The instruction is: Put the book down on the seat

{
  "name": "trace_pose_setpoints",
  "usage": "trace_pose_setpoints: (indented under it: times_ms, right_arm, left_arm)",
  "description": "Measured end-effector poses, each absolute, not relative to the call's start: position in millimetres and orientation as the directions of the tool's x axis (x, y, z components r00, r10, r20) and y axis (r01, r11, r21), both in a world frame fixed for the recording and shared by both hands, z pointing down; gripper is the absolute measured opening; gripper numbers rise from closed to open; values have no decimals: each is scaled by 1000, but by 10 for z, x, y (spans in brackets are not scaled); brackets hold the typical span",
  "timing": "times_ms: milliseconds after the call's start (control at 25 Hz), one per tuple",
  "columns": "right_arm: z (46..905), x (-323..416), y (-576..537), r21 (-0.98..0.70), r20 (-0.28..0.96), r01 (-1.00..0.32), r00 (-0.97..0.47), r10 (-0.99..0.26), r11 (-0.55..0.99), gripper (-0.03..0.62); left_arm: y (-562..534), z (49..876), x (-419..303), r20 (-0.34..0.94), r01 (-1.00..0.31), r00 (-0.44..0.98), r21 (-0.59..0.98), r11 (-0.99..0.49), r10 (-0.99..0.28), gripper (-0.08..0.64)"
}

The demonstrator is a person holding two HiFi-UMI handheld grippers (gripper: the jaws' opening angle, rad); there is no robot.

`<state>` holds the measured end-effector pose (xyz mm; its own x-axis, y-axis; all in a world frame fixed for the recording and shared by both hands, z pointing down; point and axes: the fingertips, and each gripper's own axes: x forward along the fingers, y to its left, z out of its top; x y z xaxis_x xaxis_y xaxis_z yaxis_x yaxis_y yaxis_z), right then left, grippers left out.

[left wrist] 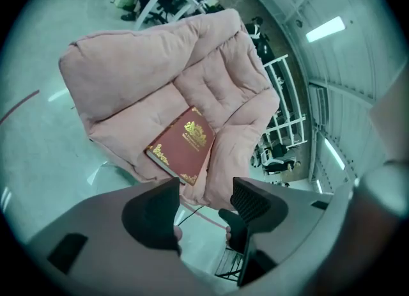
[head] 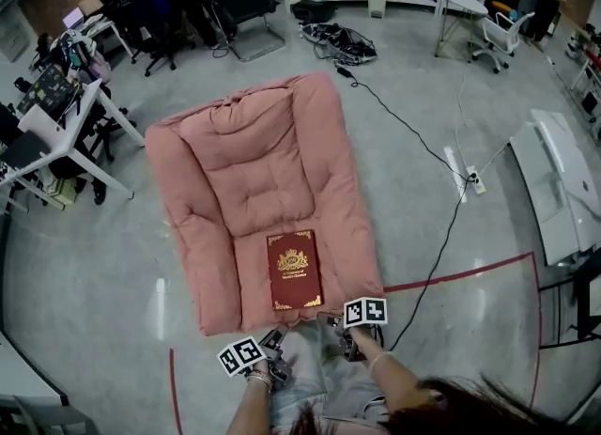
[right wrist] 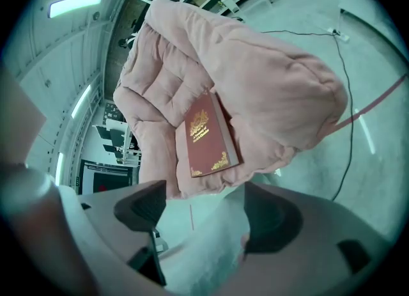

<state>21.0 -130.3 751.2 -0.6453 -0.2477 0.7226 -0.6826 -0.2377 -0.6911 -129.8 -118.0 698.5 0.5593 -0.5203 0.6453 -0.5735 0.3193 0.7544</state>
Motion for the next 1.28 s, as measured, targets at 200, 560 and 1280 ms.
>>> trace_pose_setpoints:
  times_ms: [200, 560, 1280]
  right_arm:
    - [7339, 244, -1159, -698, 716, -681, -649, -258, -222, 387]
    - [7112, 365, -994, -715, 694, -685, -669, -265, -140, 385]
    - [6468, 189, -1117, -721, 610, -693, -650, -452, 23, 382]
  left_arm:
    - [-1110, 6771, -1246, 588, -530, 558, 795, 294, -586, 245]
    - [-1006, 6548, -1116, 508, -515, 535, 830, 217, -675, 196]
    - [-565, 5978, -1281, 453, -568, 542, 818, 89, -708, 98]
